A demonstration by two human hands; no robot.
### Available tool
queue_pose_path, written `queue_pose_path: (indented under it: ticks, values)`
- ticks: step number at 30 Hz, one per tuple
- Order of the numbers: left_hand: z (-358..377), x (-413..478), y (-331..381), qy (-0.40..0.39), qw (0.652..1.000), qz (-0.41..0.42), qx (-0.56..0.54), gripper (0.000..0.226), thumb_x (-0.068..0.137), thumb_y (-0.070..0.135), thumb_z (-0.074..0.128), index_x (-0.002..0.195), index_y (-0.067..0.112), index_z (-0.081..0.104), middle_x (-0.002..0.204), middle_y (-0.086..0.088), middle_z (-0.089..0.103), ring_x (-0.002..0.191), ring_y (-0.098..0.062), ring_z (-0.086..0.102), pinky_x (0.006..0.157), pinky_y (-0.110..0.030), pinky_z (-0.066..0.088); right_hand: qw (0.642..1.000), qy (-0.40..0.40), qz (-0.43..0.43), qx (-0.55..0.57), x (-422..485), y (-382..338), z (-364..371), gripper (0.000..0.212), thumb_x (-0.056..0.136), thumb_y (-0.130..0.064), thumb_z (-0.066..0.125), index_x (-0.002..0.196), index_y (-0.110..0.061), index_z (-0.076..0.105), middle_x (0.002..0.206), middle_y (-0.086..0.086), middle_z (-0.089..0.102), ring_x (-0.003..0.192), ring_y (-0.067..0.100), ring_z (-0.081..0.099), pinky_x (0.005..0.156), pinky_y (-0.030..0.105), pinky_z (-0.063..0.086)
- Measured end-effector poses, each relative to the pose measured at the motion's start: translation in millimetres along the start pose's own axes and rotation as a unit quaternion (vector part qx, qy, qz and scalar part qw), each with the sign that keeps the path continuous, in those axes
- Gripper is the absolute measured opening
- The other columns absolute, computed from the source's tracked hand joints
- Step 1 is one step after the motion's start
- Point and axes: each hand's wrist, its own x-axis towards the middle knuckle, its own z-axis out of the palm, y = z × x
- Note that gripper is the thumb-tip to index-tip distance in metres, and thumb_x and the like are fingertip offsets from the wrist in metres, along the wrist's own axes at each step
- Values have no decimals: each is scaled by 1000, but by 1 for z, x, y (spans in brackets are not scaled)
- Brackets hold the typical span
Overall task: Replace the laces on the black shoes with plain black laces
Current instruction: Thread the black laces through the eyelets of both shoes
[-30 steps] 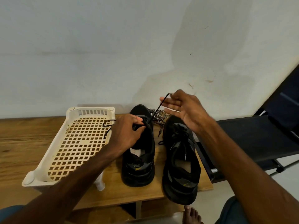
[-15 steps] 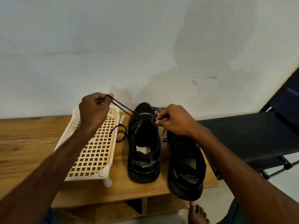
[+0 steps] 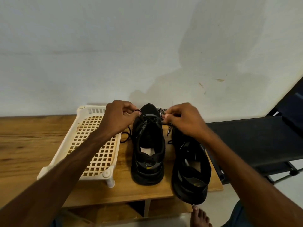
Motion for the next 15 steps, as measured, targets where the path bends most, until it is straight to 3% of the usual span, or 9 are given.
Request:
queue_pose_path:
  ticks: [2, 5, 9, 12, 15]
  values:
    - [-2, -4, 9, 13, 998, 15, -56, 7, 83, 25, 82, 89, 21, 79, 78, 11, 76, 63, -3, 71, 64, -15, 57, 994, -36, 0, -103, 2, 3, 9, 15, 95, -16, 72, 107, -16, 81, 103, -3, 76, 90, 6, 68, 81, 19, 48]
    - [6, -14, 20, 9, 995, 32, -94, 9, 84, 19, 82, 92, 19, 78, 81, 9, 76, 64, -5, 72, 64, -14, 57, 992, -60, 11, -111, 5, 0, 11, 11, 93, -17, 73, 101, -18, 82, 94, -2, 77, 80, 6, 68, 71, 17, 47]
    - [20, -20, 25, -17, 997, 38, -61, 12, 85, 18, 81, 96, 21, 77, 86, 12, 75, 71, -4, 70, 68, -10, 54, 994, -11, -25, -108, 8, -3, 6, 14, 97, -16, 68, 103, -14, 81, 99, -3, 77, 75, -2, 60, 65, 8, 38]
    - [24, -21, 23, -30, 998, 46, -40, 15, 87, 14, 76, 101, 19, 76, 91, 13, 75, 71, -7, 69, 71, -12, 54, 998, 61, -35, 7, 10, -3, -6, 13, 96, -20, 69, 96, -16, 81, 99, -9, 77, 78, -5, 64, 71, 13, 43]
    - [26, -20, 21, -33, 998, 54, -32, 18, 88, 11, 73, 105, 17, 75, 93, 13, 75, 71, -7, 68, 70, -10, 53, 973, 118, -11, 199, 10, 2, -20, 14, 98, -20, 68, 91, -15, 80, 92, -9, 78, 69, -6, 62, 67, 17, 46]
